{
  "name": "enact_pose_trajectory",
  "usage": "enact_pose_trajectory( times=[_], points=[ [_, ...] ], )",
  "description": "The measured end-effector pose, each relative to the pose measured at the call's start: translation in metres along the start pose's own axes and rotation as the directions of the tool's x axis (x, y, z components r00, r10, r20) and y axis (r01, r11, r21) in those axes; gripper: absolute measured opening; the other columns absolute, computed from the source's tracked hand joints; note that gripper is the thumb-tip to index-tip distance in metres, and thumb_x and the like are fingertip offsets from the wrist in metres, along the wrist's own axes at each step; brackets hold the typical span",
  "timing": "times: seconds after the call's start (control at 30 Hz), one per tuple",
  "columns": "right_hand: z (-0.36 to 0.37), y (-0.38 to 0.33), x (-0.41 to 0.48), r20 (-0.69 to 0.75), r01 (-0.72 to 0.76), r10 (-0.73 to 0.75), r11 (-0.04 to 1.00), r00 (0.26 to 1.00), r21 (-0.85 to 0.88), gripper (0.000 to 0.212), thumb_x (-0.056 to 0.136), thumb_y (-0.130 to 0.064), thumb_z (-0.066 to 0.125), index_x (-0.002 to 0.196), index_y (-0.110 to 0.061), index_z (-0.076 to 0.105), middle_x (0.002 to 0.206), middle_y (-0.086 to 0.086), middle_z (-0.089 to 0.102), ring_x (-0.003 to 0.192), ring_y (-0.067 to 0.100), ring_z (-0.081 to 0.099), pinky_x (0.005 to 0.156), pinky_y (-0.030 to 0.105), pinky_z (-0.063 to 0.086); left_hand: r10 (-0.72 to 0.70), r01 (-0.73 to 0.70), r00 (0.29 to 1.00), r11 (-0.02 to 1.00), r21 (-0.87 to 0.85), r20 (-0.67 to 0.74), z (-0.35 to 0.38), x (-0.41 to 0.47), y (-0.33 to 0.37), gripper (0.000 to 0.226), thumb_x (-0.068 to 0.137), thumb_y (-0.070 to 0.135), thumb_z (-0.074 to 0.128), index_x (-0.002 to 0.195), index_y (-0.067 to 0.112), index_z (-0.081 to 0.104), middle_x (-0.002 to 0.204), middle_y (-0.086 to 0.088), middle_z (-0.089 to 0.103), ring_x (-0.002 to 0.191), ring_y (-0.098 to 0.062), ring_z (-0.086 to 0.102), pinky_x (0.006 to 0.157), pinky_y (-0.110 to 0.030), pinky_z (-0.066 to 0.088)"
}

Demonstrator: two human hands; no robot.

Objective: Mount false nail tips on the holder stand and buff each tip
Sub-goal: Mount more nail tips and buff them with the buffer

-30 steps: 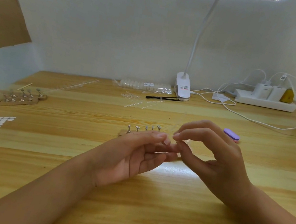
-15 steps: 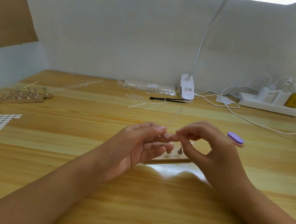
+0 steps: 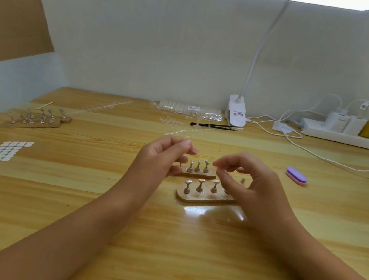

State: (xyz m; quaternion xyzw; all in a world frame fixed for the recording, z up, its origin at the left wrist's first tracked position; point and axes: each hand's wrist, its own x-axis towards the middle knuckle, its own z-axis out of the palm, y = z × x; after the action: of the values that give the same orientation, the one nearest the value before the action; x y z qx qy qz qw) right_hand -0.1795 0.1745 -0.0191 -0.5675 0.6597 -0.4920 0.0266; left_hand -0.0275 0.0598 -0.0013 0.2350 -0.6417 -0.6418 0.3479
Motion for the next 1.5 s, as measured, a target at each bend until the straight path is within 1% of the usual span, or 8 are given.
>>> enact_pose_trajectory(
  times=[0.1,0.27,0.5,1.2,1.3,1.37,1.43,1.5],
  points=[
    [0.007,0.000,-0.002,0.047,0.048,-0.044,0.994,0.998,-0.098,0.014,0.086,-0.010,0.072,0.095,-0.020,0.072,0.093,-0.013,0.066,0.095,0.010,0.058,0.087,0.026,0.043,-0.038,0.032,0.997,0.996,-0.080,-0.068,-0.003,0.002,0.000,0.023,0.097,0.028,0.059,0.077,0.026,0.072,0.089,0.010,0.073,0.080,0.000,0.061,0.071,-0.019,0.049],
    [0.016,-0.001,-0.003,0.097,0.067,-0.050,0.983,0.994,-0.172,0.011,0.087,-0.014,0.071,0.097,-0.019,0.075,0.101,-0.005,0.066,0.105,0.019,0.056,0.096,0.046,0.041,-0.070,0.068,0.997,0.993,-0.096,-0.024,0.002,-0.001,-0.004,0.023,0.096,0.028,0.060,0.076,0.026,0.072,0.084,0.011,0.070,0.076,0.000,0.061,0.072,-0.019,0.049],
    [0.017,0.001,-0.003,0.036,0.070,-0.064,0.973,0.997,-0.218,0.010,0.084,-0.018,0.075,0.094,-0.019,0.077,0.107,-0.007,0.062,0.116,0.020,0.045,0.100,0.046,0.035,-0.073,0.072,0.997,0.992,-0.099,-0.006,0.004,-0.001,-0.006,0.025,0.096,0.029,0.061,0.074,0.027,0.073,0.084,0.010,0.070,0.075,0.000,0.060,0.070,-0.018,0.049],
    [0.021,0.010,-0.001,0.047,0.063,-0.052,0.960,0.998,-0.271,0.012,0.083,-0.024,0.075,0.095,-0.025,0.075,0.108,-0.013,0.057,0.118,0.014,0.039,0.101,0.037,0.029,-0.102,0.100,0.995,0.988,-0.114,-0.010,0.003,0.001,-0.010,0.027,0.094,0.030,0.063,0.071,0.030,0.076,0.083,0.009,0.070,0.072,-0.001,0.059,0.064,-0.014,0.049],
    [0.018,0.005,-0.002,0.022,0.053,-0.050,0.979,0.999,-0.196,0.026,0.085,-0.026,0.072,0.107,-0.037,0.061,0.110,-0.020,0.053,0.118,0.009,0.037,0.105,0.035,0.030,-0.066,0.066,0.998,0.996,-0.051,0.007,0.002,0.001,-0.009,0.022,0.090,0.036,0.067,0.070,0.029,0.074,0.075,0.007,0.060,0.067,-0.002,0.053,0.070,-0.018,0.047],
    [0.014,0.000,-0.004,-0.012,0.075,-0.076,0.991,0.997,-0.109,0.024,0.085,-0.035,0.067,0.104,-0.042,0.053,0.109,-0.024,0.053,0.115,0.006,0.039,0.104,0.038,0.033,-0.014,0.013,0.999,1.000,0.017,0.034,0.002,-0.001,-0.008,0.021,0.084,0.042,0.069,0.067,0.030,0.070,0.072,0.001,0.049,0.063,-0.004,0.044,0.077,-0.025,0.044],
    [0.013,-0.002,-0.007,-0.039,0.100,-0.103,0.993,0.994,-0.060,0.014,0.085,-0.048,0.059,0.097,-0.042,0.055,0.108,-0.021,0.056,0.115,0.007,0.042,0.103,0.040,0.034,0.026,-0.029,0.998,0.998,0.059,0.053,0.003,-0.003,-0.008,0.021,0.079,0.047,0.069,0.072,0.028,0.072,0.066,0.005,0.046,0.062,-0.005,0.041,0.081,-0.029,0.042],
    [0.013,-0.003,-0.009,-0.048,0.098,-0.099,0.995,0.994,-0.019,0.018,0.083,-0.053,0.056,0.093,-0.038,0.060,0.107,-0.019,0.057,0.115,0.009,0.044,0.103,0.042,0.035,0.048,-0.054,0.996,0.995,0.082,0.075,0.005,-0.004,-0.009,0.025,0.079,0.046,0.069,0.081,0.022,0.074,0.061,0.016,0.050,0.060,0.000,0.045,0.079,-0.025,0.043]
  ],
)
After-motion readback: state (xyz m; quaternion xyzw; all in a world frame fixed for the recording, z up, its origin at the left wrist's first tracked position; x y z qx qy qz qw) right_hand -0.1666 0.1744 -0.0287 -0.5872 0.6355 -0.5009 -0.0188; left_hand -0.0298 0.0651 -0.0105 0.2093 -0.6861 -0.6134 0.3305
